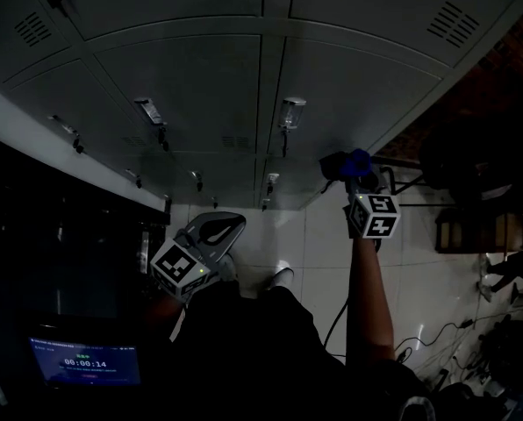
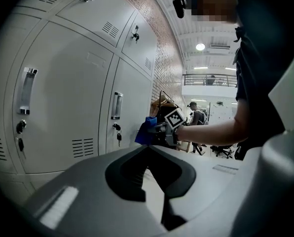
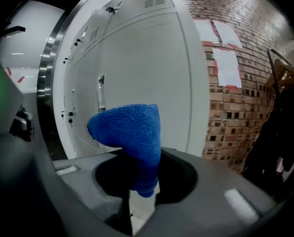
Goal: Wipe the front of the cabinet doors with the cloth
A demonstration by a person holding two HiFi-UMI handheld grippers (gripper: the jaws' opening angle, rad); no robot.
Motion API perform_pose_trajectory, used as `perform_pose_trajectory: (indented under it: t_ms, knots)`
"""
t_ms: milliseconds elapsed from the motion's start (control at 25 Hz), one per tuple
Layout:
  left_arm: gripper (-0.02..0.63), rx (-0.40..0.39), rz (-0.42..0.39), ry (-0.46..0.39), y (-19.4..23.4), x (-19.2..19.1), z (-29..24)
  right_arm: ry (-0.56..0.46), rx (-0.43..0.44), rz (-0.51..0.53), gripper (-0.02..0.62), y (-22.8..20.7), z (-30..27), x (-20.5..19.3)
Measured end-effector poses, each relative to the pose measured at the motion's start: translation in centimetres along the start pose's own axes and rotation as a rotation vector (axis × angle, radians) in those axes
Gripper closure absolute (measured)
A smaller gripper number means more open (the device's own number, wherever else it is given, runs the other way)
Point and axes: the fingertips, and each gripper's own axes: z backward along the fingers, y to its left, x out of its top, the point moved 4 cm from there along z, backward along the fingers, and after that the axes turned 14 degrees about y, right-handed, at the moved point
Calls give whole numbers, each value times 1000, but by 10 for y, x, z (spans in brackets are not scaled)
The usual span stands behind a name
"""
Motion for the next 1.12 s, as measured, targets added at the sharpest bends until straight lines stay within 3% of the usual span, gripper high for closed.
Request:
perform_pose_trajectory:
  t_ms: [240, 480, 840, 1120]
  knots:
    - [600, 15, 9, 17, 0, -15, 2, 69, 177, 75, 515, 91, -50, -12]
    - [600, 68, 50, 16, 4, -24, 20, 76, 255, 111, 515, 131, -83, -1]
    - [600, 125, 84, 28, 11, -37, 42, 64, 236, 72, 515, 129, -106, 9]
    - [600, 118, 69, 44, 14, -39, 37, 86, 168, 44, 515, 95, -97, -2]
